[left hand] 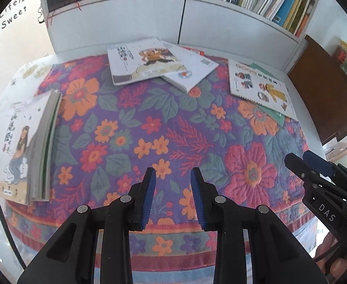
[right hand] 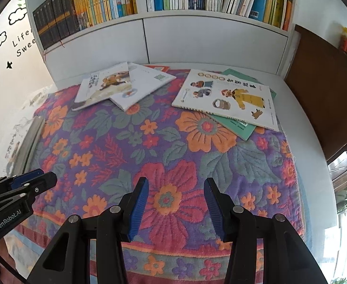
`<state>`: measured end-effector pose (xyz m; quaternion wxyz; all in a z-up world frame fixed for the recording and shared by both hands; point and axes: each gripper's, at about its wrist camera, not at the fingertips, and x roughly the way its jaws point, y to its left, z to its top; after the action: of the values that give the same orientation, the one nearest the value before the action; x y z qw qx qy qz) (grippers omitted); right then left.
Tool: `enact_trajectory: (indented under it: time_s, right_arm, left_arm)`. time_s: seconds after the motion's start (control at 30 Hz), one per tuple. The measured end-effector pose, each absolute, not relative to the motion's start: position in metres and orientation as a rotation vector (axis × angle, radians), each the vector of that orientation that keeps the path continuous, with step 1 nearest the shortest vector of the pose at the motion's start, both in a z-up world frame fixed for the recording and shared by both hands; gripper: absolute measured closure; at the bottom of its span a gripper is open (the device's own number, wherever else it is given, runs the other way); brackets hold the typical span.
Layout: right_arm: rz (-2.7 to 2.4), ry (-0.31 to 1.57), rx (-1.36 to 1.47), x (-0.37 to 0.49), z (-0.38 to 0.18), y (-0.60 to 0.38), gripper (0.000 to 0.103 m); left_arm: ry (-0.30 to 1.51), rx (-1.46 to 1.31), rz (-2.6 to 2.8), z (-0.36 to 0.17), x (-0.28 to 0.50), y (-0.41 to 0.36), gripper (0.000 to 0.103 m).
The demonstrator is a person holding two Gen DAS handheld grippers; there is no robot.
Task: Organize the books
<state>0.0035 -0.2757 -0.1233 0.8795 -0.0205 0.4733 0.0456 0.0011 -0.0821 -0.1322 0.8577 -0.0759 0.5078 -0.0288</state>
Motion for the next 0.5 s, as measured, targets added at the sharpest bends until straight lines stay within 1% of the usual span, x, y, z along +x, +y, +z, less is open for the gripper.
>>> enact_trajectory:
  time_s: [0.07,0.13,0.23,0.5]
  right_arm:
    - [0.101,0.979,-0.029,0.002,-0.111,-0.274,0.056]
    - [0.097,0.97,-0.025,0.0,-0.1,-0.272,0.053]
    - [0.101,0.964,-0.033,-0.003,-0.088,-0.266,0.052]
    - [0.112,0.955,-0.066,0.0,-0.077,-0.251,0.052]
  left_arm:
    - [1.048,-0.167,-0.05,-0.121,-0.002,-0.081,0.075]
    - [1.039,-0.166,-0.042,-0.115,-0.005,-0.082,0.075]
    - [1.037,-0.162,-0.048,-0.11,-0.007,-0.085,0.075]
    - [1.045,-0.153,-0.059,-0.107,-0.009,-0.087,0.075]
